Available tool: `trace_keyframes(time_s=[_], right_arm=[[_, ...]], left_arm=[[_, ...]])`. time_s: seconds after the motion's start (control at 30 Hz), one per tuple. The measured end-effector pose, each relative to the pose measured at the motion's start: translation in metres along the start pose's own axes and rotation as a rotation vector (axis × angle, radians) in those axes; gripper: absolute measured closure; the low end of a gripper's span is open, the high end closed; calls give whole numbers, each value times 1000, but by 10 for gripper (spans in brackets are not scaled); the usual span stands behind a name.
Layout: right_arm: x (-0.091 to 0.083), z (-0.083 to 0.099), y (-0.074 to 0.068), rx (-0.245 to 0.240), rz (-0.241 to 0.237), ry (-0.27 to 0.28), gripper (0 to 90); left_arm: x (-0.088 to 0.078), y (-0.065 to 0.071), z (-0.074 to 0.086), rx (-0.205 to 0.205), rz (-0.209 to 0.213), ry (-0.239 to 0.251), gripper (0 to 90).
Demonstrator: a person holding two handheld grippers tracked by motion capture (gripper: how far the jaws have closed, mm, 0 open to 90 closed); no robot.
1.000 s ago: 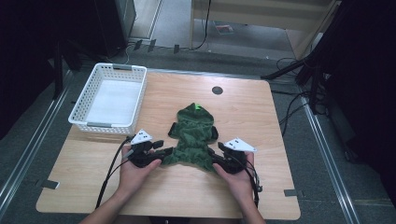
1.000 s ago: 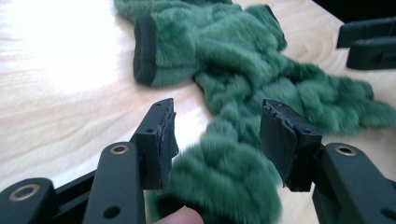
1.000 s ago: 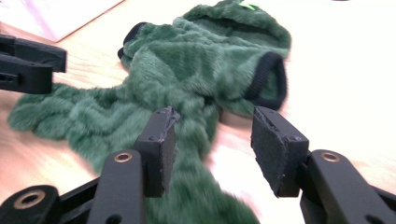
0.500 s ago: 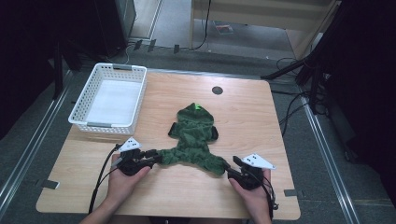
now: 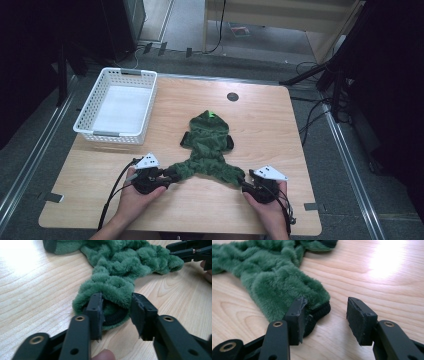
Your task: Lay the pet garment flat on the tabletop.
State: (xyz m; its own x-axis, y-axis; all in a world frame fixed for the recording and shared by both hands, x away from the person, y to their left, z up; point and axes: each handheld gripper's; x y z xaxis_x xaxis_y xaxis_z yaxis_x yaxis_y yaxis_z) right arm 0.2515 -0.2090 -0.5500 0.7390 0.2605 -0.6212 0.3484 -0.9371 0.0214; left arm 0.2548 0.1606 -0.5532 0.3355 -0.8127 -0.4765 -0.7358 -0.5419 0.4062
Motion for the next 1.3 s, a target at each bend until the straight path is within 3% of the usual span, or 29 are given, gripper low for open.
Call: trace_keyframes(time_s=[0.2, 0.33, 0.47, 0.73, 0.8, 0.83, 0.9, 1.07, 1.2, 1.3], right_arm=[[-4, -1, 11, 36, 19, 23, 476], [-13, -2, 26, 83, 43, 72, 447], [-19, 0, 42, 131, 55, 97, 387], [-32, 7, 71, 163, 112, 80, 113], [-35, 9, 75, 158, 135, 75, 24], [-37, 10, 78, 171, 122, 74, 8], [-41, 12, 83, 194, 106, 86, 0], [-50, 22, 90, 219, 144, 89, 0], [-54, 34, 95, 233, 178, 67, 0], [-55, 41, 96, 248, 180, 65, 0]], left_arm=[[-14, 0, 3, -10, -46, 89, 432], [-32, 0, 6, 24, -89, 147, 356], [-51, -3, 8, 29, -133, 190, 257], [-96, -25, 18, -38, -205, 263, 132], [-110, -32, 23, -50, -200, 284, 95], [-116, -35, 25, -67, -191, 299, 91], [-130, -41, 31, -97, -201, 329, 91], [-163, -52, 46, -115, -289, 362, 91], [-189, -63, 59, -163, -341, 385, 73], [-201, -70, 67, -149, -401, 368, 0]])
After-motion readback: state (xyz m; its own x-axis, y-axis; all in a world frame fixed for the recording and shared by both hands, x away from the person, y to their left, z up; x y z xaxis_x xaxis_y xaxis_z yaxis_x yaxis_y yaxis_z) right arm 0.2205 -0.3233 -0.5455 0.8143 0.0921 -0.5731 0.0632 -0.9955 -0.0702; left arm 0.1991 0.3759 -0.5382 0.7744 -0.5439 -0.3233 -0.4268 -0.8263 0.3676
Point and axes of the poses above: each handheld gripper's, and its own axes: x roughly forward along the jaws, z roughly out of its underside, y roughly to its right, and after that the axes turned 10 degrees about z, right-handed
